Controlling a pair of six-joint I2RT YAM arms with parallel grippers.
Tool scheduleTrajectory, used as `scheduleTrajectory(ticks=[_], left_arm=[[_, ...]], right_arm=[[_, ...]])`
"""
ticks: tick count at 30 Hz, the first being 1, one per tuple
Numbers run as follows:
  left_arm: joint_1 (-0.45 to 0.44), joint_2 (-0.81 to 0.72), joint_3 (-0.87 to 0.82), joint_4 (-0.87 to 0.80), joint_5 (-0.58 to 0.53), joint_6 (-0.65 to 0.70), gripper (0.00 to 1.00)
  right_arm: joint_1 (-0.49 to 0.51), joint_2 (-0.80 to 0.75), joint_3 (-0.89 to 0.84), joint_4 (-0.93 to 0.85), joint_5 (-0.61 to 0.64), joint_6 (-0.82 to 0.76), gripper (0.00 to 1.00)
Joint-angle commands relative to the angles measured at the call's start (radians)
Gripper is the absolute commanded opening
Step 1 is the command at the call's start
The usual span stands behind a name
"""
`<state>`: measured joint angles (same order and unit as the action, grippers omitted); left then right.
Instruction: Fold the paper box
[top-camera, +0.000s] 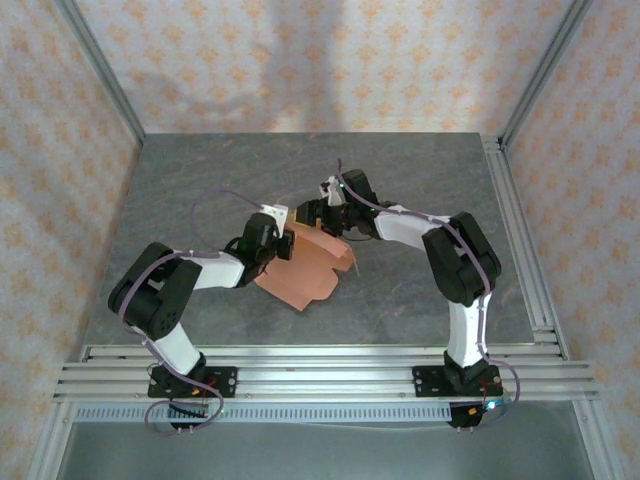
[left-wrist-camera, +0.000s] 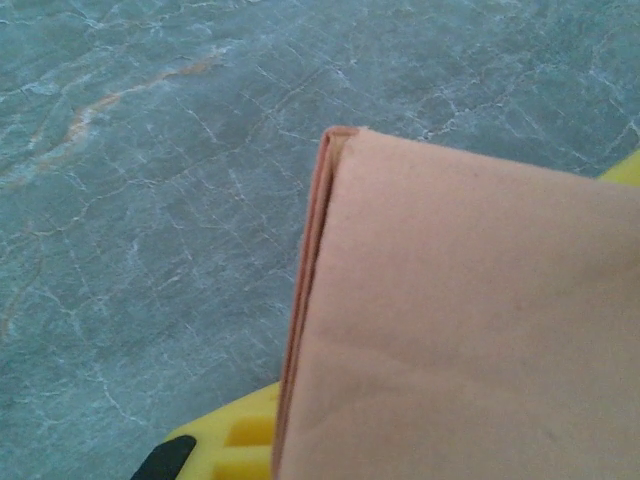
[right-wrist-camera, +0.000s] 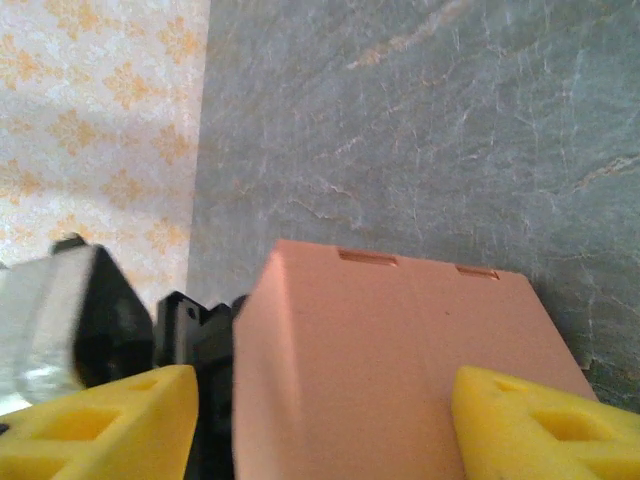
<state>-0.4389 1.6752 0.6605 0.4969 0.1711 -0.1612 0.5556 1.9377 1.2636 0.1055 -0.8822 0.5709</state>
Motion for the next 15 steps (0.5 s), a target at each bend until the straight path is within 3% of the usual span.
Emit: scheduleTrajectory(ticks=[1, 6, 15], left_arm=[[-0.001, -0.024, 0.019, 0.036, -0.012, -0.043, 0.0], [0.002, -0.042, 0.017, 0.046, -0.005, -0.078, 0.0], [0.066, -0.055, 0.014, 0.081, 0.073, -0.224, 0.0]], right_arm=[[-0.01, -0.088, -0.016, -0.074, 0.097, -0.077, 0.72], [-0.036, -0.19, -0.056, -0.106, 0.25, -0.115, 0.8], [-0.134, -0.505, -0.251, -0.064, 0.538, -0.073, 0.81]])
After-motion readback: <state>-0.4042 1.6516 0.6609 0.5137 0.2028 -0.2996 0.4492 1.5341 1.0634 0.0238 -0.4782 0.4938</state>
